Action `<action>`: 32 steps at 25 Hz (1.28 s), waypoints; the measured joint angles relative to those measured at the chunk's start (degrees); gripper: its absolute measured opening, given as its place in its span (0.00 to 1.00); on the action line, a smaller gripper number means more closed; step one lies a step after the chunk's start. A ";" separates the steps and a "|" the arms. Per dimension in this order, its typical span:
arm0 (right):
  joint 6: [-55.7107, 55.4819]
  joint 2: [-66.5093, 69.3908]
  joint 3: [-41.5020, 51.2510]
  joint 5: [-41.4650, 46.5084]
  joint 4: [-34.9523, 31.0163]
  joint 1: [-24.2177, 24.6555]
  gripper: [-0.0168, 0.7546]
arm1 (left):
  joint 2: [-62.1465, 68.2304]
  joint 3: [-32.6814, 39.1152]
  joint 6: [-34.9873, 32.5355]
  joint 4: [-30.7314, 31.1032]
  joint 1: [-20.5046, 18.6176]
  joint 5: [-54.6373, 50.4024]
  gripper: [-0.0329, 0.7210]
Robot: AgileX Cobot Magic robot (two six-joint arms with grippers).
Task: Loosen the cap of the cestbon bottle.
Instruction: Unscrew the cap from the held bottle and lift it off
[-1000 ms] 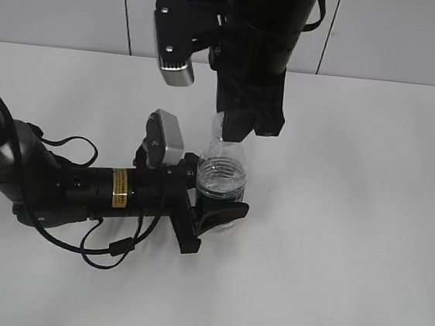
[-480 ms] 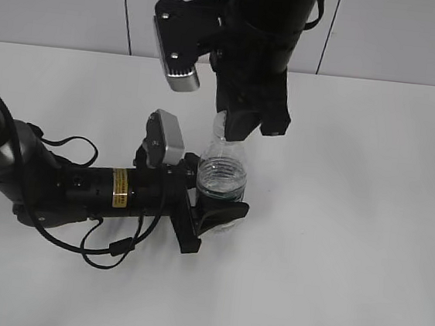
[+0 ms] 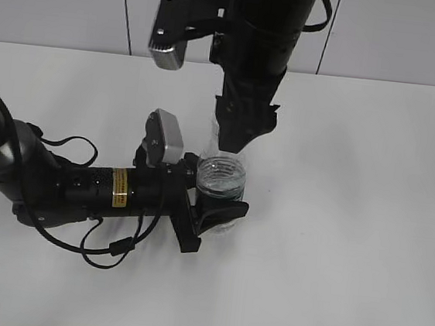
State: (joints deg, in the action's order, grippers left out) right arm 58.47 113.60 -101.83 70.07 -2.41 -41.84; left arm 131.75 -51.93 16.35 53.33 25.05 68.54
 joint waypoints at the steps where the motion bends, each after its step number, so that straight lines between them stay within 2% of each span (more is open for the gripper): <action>1: -1.75 0.00 -0.35 0.00 0.00 0.00 0.83 | 0.00 0.00 0.00 0.00 0.00 0.00 0.59; 5: -11.59 -0.40 -1.69 0.00 0.00 0.00 0.82 | 0.00 0.00 0.00 0.00 0.00 0.00 0.59; 10: -37.01 -3.54 -3.51 0.00 0.16 0.00 0.79 | 0.00 0.00 0.00 0.00 0.00 0.05 0.59; 15: -51.02 -6.59 -3.74 0.00 1.73 0.00 0.79 | 0.00 0.00 0.03 0.00 0.00 0.05 0.59; 22: -59.23 -6.78 -3.69 0.06 1.98 0.00 0.79 | 0.00 0.00 0.03 0.00 0.00 0.05 0.59; 32: -60.21 -1.94 -3.69 0.06 0.53 0.00 0.79 | 0.00 0.00 0.03 0.00 0.00 0.05 0.59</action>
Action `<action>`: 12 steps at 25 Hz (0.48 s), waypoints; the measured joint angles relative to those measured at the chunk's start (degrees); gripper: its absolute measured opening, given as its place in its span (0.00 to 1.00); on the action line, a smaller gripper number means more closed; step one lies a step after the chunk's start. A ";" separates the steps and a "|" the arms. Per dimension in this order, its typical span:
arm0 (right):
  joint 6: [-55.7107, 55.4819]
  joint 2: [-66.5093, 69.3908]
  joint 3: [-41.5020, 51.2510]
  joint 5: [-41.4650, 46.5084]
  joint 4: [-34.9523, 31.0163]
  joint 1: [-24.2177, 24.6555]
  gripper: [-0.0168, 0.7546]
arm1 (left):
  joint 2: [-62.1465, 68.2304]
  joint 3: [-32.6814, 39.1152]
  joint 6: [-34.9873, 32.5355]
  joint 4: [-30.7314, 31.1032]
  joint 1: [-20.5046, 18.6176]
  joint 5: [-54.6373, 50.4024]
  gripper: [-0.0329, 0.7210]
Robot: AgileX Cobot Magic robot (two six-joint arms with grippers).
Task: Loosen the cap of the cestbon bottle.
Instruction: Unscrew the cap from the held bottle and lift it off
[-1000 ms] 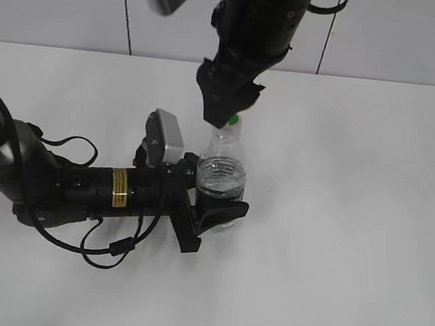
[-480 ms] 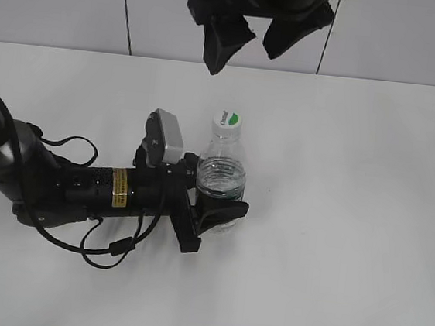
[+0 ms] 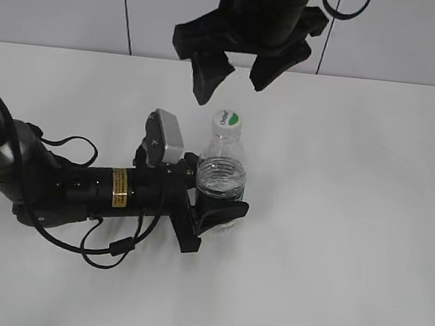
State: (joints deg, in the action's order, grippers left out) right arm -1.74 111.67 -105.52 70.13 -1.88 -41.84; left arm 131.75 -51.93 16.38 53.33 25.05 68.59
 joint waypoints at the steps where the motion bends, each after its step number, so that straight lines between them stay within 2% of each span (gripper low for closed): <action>1: 0.00 0.53 0.00 0.00 -0.25 0.00 0.79 | 0.00 0.00 0.00 0.00 0.00 0.00 0.59; 12: 0.96 2.49 2.88 -0.01 -1.38 0.00 0.79 | 0.00 0.00 0.00 0.00 0.00 0.00 0.59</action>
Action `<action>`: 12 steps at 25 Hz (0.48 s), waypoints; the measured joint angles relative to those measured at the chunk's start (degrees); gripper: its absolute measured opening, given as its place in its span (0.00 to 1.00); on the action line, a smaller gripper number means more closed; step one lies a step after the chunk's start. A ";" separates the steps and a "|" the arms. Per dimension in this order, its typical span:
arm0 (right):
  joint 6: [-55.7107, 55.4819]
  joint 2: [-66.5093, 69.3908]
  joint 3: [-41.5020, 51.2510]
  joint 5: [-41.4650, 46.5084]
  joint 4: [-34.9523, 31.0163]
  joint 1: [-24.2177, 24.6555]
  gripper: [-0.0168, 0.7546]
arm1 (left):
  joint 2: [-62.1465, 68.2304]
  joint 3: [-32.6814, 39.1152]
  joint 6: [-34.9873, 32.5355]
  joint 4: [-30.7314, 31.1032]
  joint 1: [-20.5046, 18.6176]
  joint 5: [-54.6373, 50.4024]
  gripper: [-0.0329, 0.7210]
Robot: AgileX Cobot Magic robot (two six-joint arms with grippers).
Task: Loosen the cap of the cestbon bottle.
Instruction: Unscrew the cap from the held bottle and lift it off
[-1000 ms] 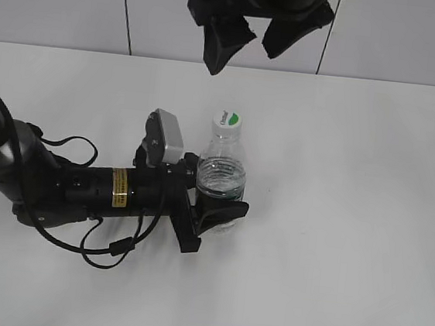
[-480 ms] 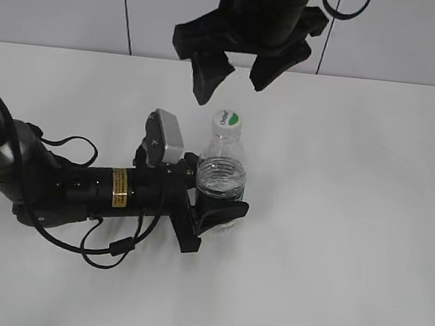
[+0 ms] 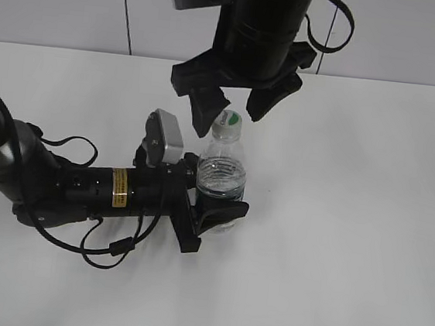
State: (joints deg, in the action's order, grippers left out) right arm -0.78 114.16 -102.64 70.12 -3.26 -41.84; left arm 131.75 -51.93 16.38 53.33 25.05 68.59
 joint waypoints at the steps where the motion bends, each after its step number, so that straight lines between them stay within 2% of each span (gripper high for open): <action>1: 0.00 0.11 0.00 0.00 0.00 0.00 0.79 | 0.00 0.00 0.00 0.00 0.00 0.00 0.59; 5: 0.25 0.10 0.00 0.00 0.30 0.00 0.79 | 0.00 0.00 0.00 0.00 0.00 0.00 0.59; 7: 0.25 0.10 0.00 0.00 0.43 0.00 0.75 | 0.00 0.00 0.00 0.00 0.00 0.00 0.59; 9: 0.78 0.10 0.00 0.00 0.43 0.00 0.66 | 0.00 0.00 0.00 0.00 0.00 0.00 0.59; 12: 1.40 0.10 0.00 0.00 0.43 0.00 0.44 | 0.00 0.00 0.00 0.00 0.00 0.00 0.59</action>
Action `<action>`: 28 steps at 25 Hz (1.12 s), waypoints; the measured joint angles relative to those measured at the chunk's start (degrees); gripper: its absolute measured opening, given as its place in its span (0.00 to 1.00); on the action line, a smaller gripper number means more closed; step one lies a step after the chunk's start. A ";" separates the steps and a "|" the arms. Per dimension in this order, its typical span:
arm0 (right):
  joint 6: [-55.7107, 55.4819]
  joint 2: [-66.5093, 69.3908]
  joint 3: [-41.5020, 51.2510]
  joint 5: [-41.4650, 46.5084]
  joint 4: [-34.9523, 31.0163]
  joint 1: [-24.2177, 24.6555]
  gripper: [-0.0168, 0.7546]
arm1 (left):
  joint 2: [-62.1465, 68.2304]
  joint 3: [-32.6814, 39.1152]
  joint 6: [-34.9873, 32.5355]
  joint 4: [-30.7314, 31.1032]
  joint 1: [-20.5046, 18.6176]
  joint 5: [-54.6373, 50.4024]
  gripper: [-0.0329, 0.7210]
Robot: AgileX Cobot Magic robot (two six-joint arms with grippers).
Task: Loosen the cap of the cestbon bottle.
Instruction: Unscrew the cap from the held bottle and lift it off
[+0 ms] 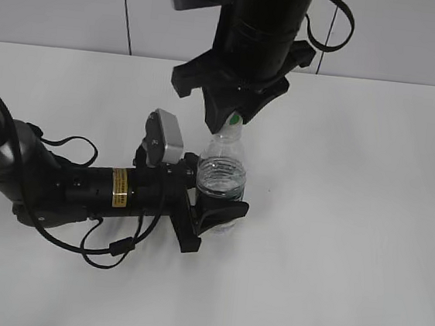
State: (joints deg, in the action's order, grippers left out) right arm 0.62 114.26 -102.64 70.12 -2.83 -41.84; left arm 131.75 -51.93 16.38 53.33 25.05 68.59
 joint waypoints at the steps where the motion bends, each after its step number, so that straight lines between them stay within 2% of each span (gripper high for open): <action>1: 0.55 0.00 0.00 0.00 -0.14 0.00 0.40 | 0.00 0.00 0.00 0.00 0.00 0.00 0.59; 9: 11.46 0.00 0.00 0.00 -0.72 0.00 0.40 | 0.00 0.00 0.00 0.00 0.00 0.00 0.59; 24: 60.31 -0.11 0.00 -0.11 -1.06 0.00 0.40 | 0.00 0.00 0.00 0.00 0.00 0.00 0.59; 28: 68.35 -0.16 0.00 -0.11 -1.10 0.00 0.40 | 0.00 0.00 0.00 0.00 0.00 -0.05 0.59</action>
State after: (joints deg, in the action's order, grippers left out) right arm 68.97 114.09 -102.64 70.02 -3.93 -41.84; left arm 131.75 -51.93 16.38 53.33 25.05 68.54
